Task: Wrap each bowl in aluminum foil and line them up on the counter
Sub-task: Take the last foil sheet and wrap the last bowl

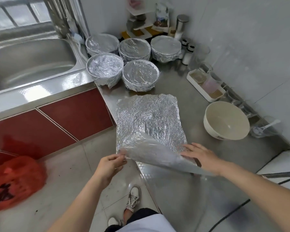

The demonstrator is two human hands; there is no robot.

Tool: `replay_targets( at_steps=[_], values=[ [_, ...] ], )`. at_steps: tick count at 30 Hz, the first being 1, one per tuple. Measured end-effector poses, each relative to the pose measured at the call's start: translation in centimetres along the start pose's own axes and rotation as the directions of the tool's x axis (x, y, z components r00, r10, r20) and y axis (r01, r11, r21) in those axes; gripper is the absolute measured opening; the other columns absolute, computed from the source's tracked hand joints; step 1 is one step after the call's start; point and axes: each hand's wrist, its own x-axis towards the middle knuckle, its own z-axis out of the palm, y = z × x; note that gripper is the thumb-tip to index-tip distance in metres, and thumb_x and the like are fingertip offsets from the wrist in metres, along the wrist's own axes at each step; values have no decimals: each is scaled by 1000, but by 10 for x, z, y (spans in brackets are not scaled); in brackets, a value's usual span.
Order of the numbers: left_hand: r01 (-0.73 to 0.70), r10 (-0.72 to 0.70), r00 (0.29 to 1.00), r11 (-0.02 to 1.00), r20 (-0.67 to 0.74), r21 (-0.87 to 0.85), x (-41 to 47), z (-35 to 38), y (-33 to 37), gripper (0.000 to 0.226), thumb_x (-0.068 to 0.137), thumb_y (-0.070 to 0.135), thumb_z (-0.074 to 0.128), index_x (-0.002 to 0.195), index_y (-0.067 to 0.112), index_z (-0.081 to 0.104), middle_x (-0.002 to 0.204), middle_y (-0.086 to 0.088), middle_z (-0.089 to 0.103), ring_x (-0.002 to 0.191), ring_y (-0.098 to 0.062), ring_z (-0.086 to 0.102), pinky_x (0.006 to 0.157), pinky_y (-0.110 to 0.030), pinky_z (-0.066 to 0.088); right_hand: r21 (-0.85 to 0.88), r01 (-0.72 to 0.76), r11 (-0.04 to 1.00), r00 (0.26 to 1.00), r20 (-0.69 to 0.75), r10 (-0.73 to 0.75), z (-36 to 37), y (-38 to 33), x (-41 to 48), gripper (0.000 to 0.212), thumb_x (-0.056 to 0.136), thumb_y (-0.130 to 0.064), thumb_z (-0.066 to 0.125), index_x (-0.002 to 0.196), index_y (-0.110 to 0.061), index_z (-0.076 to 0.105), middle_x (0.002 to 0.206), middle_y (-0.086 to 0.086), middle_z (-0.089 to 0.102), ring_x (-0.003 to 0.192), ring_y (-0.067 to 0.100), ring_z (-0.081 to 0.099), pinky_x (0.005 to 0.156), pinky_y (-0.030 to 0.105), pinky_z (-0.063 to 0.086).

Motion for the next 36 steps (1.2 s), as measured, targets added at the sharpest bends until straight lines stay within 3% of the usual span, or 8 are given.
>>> replay_targets(
  at_steps=[4, 6, 10, 15, 20, 28, 32, 36],
  values=[
    [47, -49, 999, 989, -7, -143, 3, 4, -1, 7, 95, 10, 60, 95, 6, 65, 98, -15, 73, 96, -22, 70, 79, -27, 52, 285, -34, 958, 998, -39, 47, 2, 20, -1, 84, 61, -36, 80, 135, -41, 42, 139, -21, 25, 132, 13, 22, 104, 15, 12],
    [69, -69, 998, 975, 5, -210, 3, 5, 0, 7, 96, 10, 59, 93, 7, 63, 99, -18, 72, 97, -24, 70, 82, -30, 52, 444, -95, 891, 982, -106, 158, -2, 21, -2, 91, 54, -33, 91, 134, -28, 47, 127, -17, 38, 127, 14, 27, 103, 15, 18],
    [82, -80, 997, 973, 18, -216, 4, 7, 4, 5, 93, 5, 60, 90, 7, 64, 98, -17, 73, 96, -25, 71, 84, -33, 52, 646, -118, 754, 896, -258, 361, 11, 10, 8, 53, 59, -17, 91, 104, -21, 62, 103, 6, 54, 111, 20, 44, 90, 14, 37],
    [8, -7, 1000, 1000, 12, -7, 6, 7, 14, 14, 87, 20, 71, 100, 14, 71, 96, -1, 74, 92, -17, 70, 76, -28, 53, 611, -202, 766, 874, -241, 423, 19, 12, 30, 32, 73, -51, 71, 63, -21, 63, 69, 2, 60, 86, 23, 57, 79, 32, 45],
    [-101, 108, 991, 991, -76, 88, 21, 8, 16, 23, 81, 18, 78, 84, 3, 61, 80, -10, 61, 75, -18, 68, 64, -21, 56, 550, -281, 786, 848, -241, 471, 8, -1, 41, 44, 90, -30, 63, 53, -26, 40, 59, -7, 41, 77, 27, 42, 73, 33, 28],
    [-133, 137, 981, 990, -139, 40, 19, 11, 9, 22, 83, -17, 61, 92, 4, 62, 90, -15, 64, 78, -21, 61, 61, -23, 54, 585, -239, 775, 744, -402, 533, 3, -12, 51, 46, 84, -31, 71, 51, -14, 44, 57, -6, 38, 70, 26, 39, 65, 34, 24],
    [-95, 94, 992, 995, -88, -12, 22, 14, 18, 15, 85, 10, 73, 96, 7, 64, 93, -4, 63, 86, -16, 60, 72, -32, 57, 643, -79, 762, 720, -492, 489, 3, -13, 52, 30, 78, -23, 78, 61, -9, 58, 64, -1, 51, 79, 20, 44, 66, 29, 27],
    [-145, 134, 976, 988, -175, -54, 26, 21, 22, 23, 84, 24, 77, 93, 7, 66, 97, -18, 70, 85, -25, 62, 80, -43, 52, 725, -27, 688, 744, -445, 498, 1, -13, 58, 27, 82, -27, 74, 70, -6, 64, 62, 14, 59, 56, 14, 43, 57, 36, 38]
  ],
)
